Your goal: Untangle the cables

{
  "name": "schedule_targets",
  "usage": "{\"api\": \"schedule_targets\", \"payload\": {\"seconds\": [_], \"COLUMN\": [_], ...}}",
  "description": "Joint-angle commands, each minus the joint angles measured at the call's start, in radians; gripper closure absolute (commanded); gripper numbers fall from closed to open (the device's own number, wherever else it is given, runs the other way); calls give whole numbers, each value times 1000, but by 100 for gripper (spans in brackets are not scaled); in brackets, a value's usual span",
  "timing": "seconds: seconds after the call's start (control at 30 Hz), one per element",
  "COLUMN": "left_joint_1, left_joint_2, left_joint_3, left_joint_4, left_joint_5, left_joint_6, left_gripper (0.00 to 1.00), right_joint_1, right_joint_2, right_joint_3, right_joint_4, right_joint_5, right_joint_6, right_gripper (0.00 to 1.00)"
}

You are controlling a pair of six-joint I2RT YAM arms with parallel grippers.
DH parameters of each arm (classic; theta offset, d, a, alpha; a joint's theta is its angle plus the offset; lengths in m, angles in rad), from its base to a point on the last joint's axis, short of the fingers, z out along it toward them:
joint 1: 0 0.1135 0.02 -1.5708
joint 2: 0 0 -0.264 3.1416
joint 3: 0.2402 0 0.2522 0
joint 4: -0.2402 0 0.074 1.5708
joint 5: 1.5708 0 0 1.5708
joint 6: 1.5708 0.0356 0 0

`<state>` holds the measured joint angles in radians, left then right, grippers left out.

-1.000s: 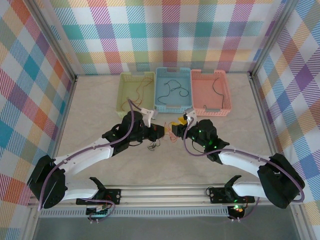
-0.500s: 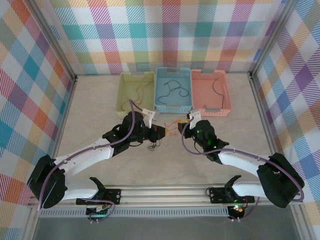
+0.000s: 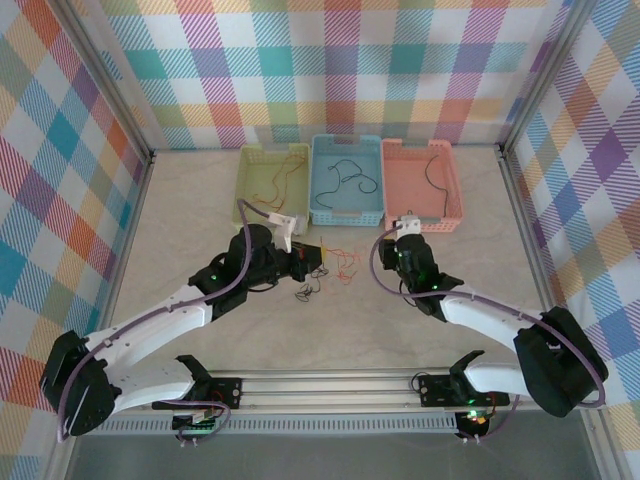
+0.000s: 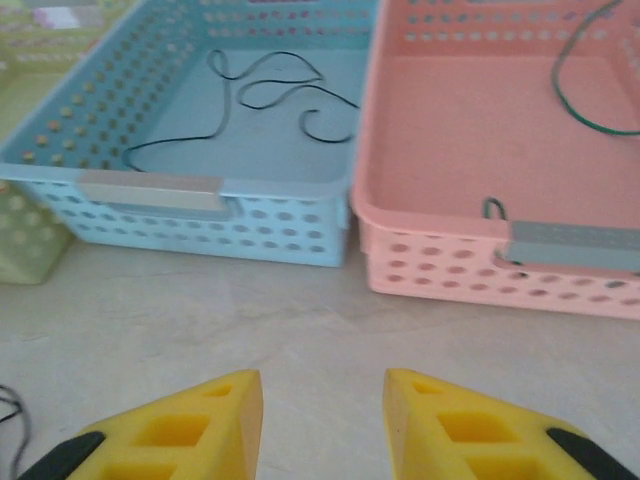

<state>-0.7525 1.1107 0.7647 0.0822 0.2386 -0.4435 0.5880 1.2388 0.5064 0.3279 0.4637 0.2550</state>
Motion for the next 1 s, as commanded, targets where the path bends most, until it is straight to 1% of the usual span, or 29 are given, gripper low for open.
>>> {"api": "schedule_targets", "payload": {"seconds": [0.0, 0.13, 0.2, 0.23, 0.4, 0.5, 0.53, 0.6, 0.73, 0.8, 0.97], "left_joint_1": [-12, -12, -12, -12, -12, -12, -12, -12, -12, -12, -19], "left_joint_2": [-37, -51, -43, -39, 5, 37, 44, 52, 56, 62, 76], "left_joint_3": [-25, -29, -25, -23, -7, 8, 13, 14, 11, 15, 16], "left_joint_4": [15, 15, 14, 13, 8, 3, 1, 7, 35, 48, 74], "left_joint_5": [-63, -73, -65, -62, -41, -7, 3, 21, 76, 122, 176], "left_joint_6": [21, 20, 21, 22, 25, 37, 41, 47, 49, 52, 53], "left_gripper": [100, 100, 100, 100, 100, 100, 100, 100, 100, 100, 100], "right_joint_1": [-15, -28, -28, -28, -27, -25, -24, -22, -20, -20, -16], "right_joint_2": [-5, -5, -17, -28, -113, -163, -173, -181, -171, -155, -102], "right_joint_3": [34, 38, 35, 30, -14, -43, -44, -47, -52, -45, -18], "right_joint_4": [-51, -68, -60, -48, 77, 145, 147, 161, 191, 196, 201], "right_joint_5": [59, 55, 31, -1, -338, -540, -583, -649, -721, -754, -851], "right_joint_6": [46, 64, 60, 43, -29, -61, -68, -86, -100, -104, -107], "right_gripper": [63, 64, 64, 64, 55, 54, 54, 52, 49, 49, 49]}}
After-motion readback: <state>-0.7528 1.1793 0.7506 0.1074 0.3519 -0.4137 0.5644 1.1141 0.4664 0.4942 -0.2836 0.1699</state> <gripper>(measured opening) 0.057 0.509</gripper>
